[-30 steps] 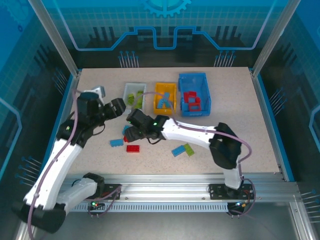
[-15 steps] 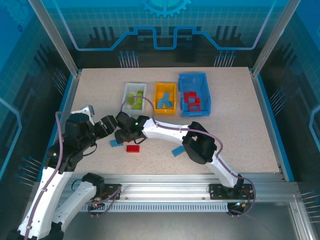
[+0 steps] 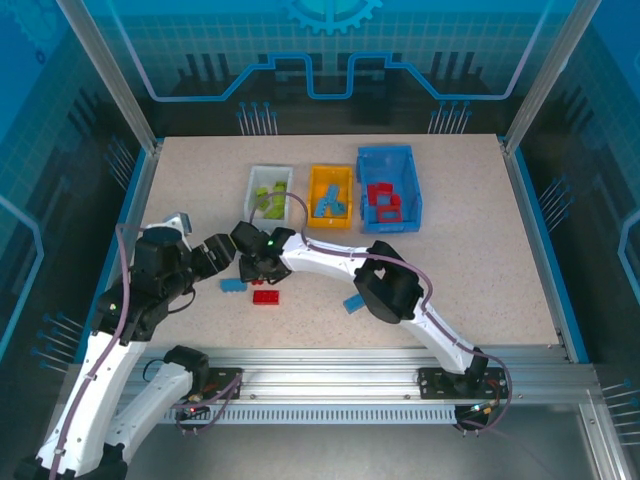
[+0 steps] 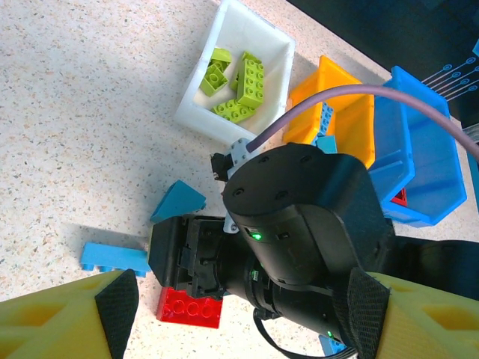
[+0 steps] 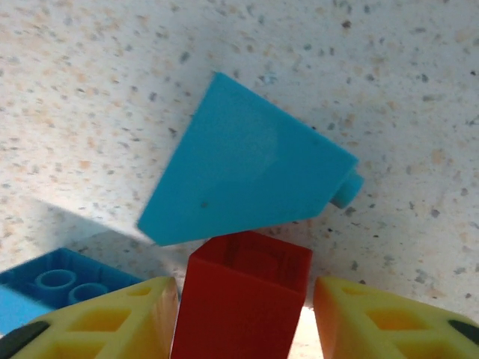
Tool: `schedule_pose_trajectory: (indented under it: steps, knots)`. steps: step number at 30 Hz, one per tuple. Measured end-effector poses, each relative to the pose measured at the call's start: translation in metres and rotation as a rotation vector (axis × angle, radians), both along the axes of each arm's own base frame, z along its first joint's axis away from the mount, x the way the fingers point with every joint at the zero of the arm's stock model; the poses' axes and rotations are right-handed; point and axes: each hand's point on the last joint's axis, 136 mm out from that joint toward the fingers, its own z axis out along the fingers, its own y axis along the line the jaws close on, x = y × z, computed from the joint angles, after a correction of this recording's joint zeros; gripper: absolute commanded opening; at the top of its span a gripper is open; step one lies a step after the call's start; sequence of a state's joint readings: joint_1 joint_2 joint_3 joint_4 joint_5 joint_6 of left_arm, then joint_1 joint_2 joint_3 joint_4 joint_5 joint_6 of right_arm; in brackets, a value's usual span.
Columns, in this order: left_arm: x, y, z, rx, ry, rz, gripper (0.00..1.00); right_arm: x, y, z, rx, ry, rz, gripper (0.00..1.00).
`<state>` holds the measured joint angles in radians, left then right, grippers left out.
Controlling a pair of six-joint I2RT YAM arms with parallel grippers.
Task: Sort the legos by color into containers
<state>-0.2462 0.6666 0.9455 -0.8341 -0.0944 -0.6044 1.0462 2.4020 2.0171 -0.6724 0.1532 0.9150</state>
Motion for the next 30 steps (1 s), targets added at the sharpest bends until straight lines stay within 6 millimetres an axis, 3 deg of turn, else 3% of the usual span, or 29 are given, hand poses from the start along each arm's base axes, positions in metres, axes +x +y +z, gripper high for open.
schedule_pose_trajectory:
  steps: [3,9,15,18,20,23,25,27,30]
  knots:
    - [0.0,-0.002,0.0,-0.003,0.001,-0.008,0.78,-0.002,-0.004,-0.007,-0.018,0.012,-0.01,0.46]
    - [0.0,-0.004,0.0,-0.006,0.004,-0.017,0.78,-0.001,-0.013,-0.007,-0.032,-0.01,-0.028,0.3]
    - [0.006,-0.023,0.0,-0.051,0.007,-0.086,0.8,-0.012,-0.062,0.005,-0.117,-0.061,-0.028,0.26]
    - [0.011,-0.049,-0.001,-0.089,0.005,-0.173,0.81,-0.017,-0.098,0.036,-0.128,-0.123,-0.039,0.26]
    - [0.012,-0.079,-0.001,-0.098,0.004,-0.266,0.81,-0.014,-0.128,0.07,-0.106,-0.18,-0.065,0.26]
    - [0.011,-0.131,-0.007,-0.086,0.018,-0.421,0.82,0.007,-0.181,0.119,-0.059,-0.268,-0.155,0.26]
    - [0.012,-0.162,-0.013,-0.066,0.028,-0.494,0.82,0.03,-0.224,0.14,-0.05,-0.31,-0.244,0.26]
    - [0.016,-0.189,-0.018,-0.05,0.029,-0.54,0.82,0.054,-0.267,0.15,-0.071,-0.34,-0.333,0.26]
    - [0.024,-0.224,-0.021,-0.032,0.005,-0.591,0.82,0.084,-0.315,0.146,-0.136,-0.342,-0.412,0.25]
